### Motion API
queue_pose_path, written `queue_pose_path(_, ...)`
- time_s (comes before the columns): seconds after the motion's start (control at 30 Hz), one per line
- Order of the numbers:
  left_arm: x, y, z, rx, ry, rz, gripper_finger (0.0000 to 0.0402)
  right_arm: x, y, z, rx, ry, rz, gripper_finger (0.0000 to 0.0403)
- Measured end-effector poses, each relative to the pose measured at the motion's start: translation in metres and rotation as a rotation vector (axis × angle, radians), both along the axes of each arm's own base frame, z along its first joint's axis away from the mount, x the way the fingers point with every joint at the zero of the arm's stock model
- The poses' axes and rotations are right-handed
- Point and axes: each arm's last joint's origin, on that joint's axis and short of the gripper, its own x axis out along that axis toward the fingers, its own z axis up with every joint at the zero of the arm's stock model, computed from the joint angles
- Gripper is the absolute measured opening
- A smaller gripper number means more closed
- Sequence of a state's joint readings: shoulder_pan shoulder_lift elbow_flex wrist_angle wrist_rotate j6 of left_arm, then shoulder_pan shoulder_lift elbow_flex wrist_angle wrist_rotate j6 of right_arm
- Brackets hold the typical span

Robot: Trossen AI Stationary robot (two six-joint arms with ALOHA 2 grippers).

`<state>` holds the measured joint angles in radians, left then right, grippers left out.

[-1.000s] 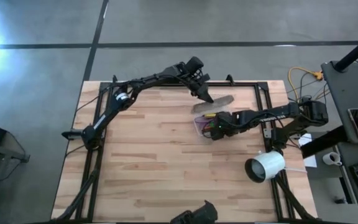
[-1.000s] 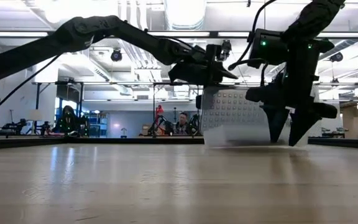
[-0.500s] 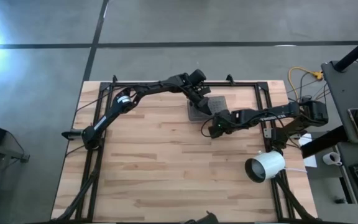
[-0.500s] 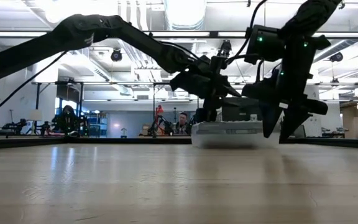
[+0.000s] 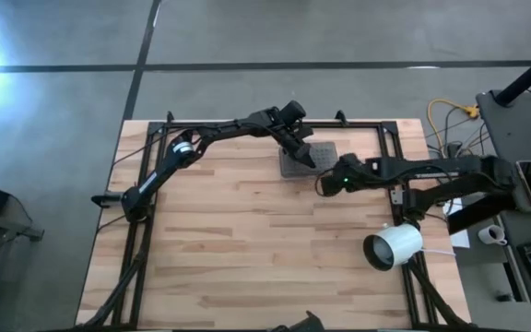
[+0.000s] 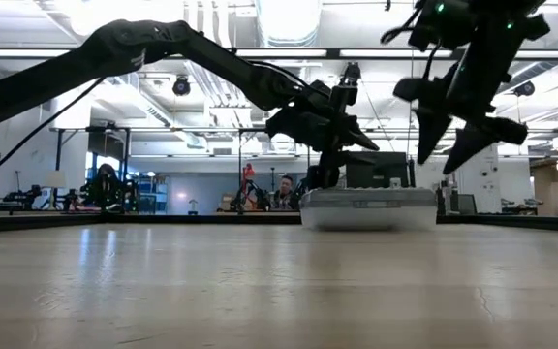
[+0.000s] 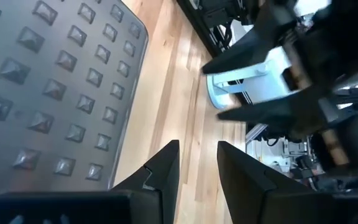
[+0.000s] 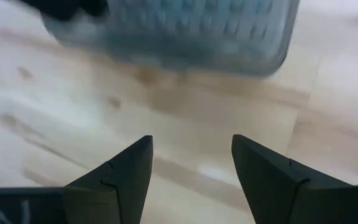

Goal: Pick & place school supplies into a supply box
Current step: Close the black supply box

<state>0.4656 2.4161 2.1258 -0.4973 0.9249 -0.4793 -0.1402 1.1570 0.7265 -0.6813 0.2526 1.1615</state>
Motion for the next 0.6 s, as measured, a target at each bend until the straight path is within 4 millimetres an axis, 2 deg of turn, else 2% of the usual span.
queue_pose_path(0.1, -0.001, 0.000, -0.001, -0.001, 0.002, 0.000, 0.0093, -0.006, -0.004, 0.009, -0.037, -0.053, -0.050, 0.0210)
queue_pose_path(0.2, -0.001, 0.000, -0.001, -0.002, 0.005, 0.000, 0.0093, -0.008, -0.012, 0.010, -0.044, -0.057, -0.092, 0.0210)
queue_pose_path(0.33, -0.001, -0.003, -0.002, -0.007, 0.017, -0.007, 0.0093, -0.004, -0.029, 0.000, -0.047, -0.007, -0.142, 0.0210)
queue_pose_path(0.6, -0.005, -0.007, 0.001, 0.001, 0.052, -0.017, 0.0093, 0.019, -0.062, -0.020, -0.060, -0.047, -0.145, 0.0210)
